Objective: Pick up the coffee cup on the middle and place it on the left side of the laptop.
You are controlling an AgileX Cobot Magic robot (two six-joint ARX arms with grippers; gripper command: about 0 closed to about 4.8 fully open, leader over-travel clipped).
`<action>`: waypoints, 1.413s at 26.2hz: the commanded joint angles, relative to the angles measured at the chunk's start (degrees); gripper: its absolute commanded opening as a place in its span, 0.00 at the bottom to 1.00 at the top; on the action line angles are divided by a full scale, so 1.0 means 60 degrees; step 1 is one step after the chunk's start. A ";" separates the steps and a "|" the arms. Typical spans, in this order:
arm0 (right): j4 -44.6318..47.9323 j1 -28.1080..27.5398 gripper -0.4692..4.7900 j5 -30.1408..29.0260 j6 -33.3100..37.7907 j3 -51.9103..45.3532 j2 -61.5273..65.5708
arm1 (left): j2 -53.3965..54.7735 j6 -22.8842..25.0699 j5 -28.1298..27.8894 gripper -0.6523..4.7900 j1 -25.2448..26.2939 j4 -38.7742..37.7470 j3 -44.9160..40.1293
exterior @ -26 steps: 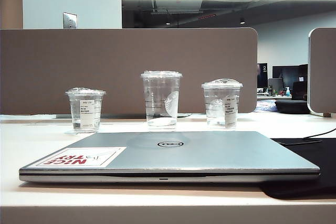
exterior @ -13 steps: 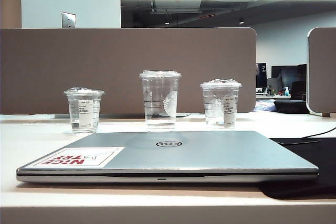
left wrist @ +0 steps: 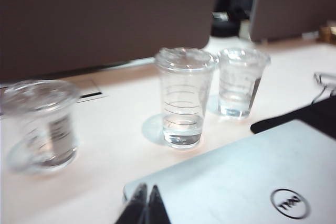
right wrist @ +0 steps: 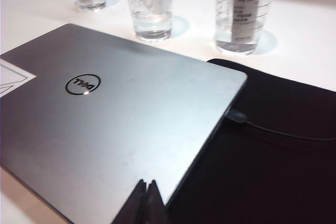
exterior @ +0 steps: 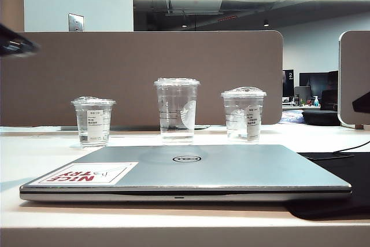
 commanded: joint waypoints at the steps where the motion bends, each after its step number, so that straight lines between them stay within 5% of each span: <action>1: 0.0175 -0.0018 0.08 0.0011 0.0004 -0.0040 -0.0004 | 0.2543 0.0492 0.0022 0.43 -0.0244 0.1424 0.1111; 2: 0.0171 -0.0018 0.08 0.0011 0.0004 -0.0040 -0.0004 | 0.3464 0.0481 0.0098 0.61 -0.0277 0.1738 0.1585; 3: 0.0171 -0.0018 0.08 0.0011 0.0004 -0.0040 -0.0011 | 0.4849 0.0426 0.0455 0.88 -0.0273 0.2131 0.2368; 4: 0.0171 -0.0018 0.08 0.0011 0.0004 -0.0040 -0.0015 | 0.6084 0.0375 0.0809 1.00 -0.0273 0.2240 0.3202; 13: 0.0175 -0.0025 0.08 0.0011 0.0004 -0.0040 -0.0018 | 1.0499 -0.0426 0.2324 1.00 -0.0506 0.2197 0.6794; 37: 0.0175 -0.0025 0.08 0.0011 0.0004 -0.0040 0.0000 | 1.3548 -0.0113 0.2827 1.00 -0.1399 0.1668 1.0550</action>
